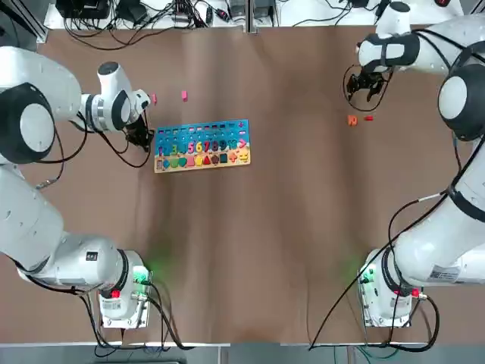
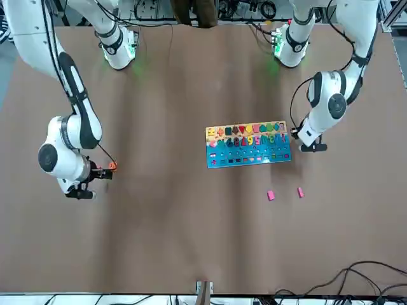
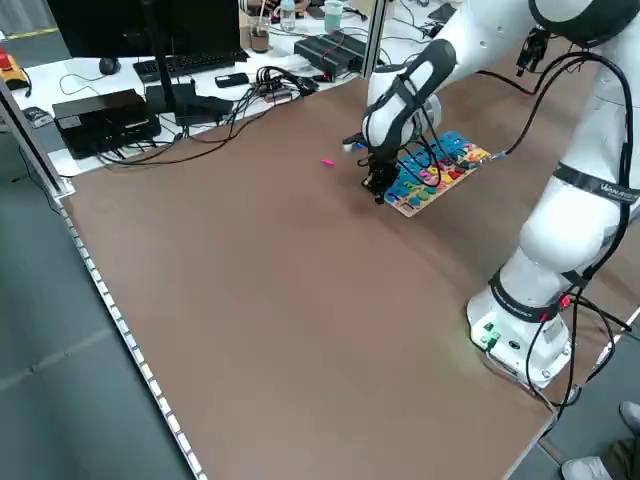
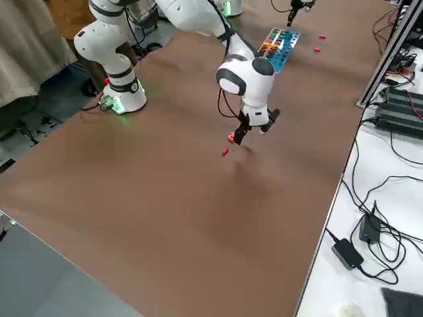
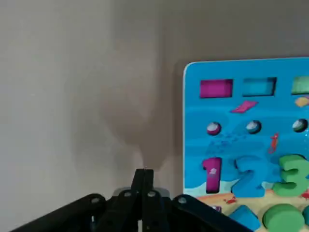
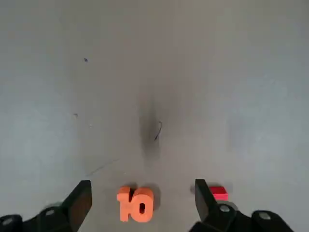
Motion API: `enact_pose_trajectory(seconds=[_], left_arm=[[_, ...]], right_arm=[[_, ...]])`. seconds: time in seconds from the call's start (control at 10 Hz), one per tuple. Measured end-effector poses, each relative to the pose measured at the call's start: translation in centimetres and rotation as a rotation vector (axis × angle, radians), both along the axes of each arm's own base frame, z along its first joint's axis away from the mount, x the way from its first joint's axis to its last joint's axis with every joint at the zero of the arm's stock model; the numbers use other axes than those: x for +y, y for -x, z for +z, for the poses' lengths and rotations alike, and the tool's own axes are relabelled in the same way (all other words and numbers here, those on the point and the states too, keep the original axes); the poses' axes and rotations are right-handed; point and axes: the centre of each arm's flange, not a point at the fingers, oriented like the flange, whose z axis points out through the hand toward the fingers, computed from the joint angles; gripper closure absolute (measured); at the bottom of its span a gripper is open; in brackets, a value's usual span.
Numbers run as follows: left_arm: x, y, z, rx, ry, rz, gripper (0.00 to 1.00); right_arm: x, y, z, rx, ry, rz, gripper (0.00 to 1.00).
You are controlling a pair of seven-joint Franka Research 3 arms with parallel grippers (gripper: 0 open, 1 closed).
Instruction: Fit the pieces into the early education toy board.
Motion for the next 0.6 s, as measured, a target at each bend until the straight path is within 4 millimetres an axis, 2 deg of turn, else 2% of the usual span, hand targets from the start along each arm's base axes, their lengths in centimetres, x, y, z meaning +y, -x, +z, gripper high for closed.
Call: enact_pose_trajectory(seconds=[0.3,0.5,0.6], left_arm=[[-0.9,0.0,-1.1,-0.011,0.001,0.016,0.99],[-1.5,-0.4,-1.1,-0.021,0.003,0.025,0.99],[-2.4,-0.6,-1.0,-0.026,0.006,0.030,0.99]], right_arm=[[0.1,2.1,-2.5,0.021,-0.001,0.001,0.15],[0.7,2.6,-3.0,0.034,-0.001,0.011,0.22],[1.2,2.8,-3.1,0.037,0.000,0.013,0.26]])
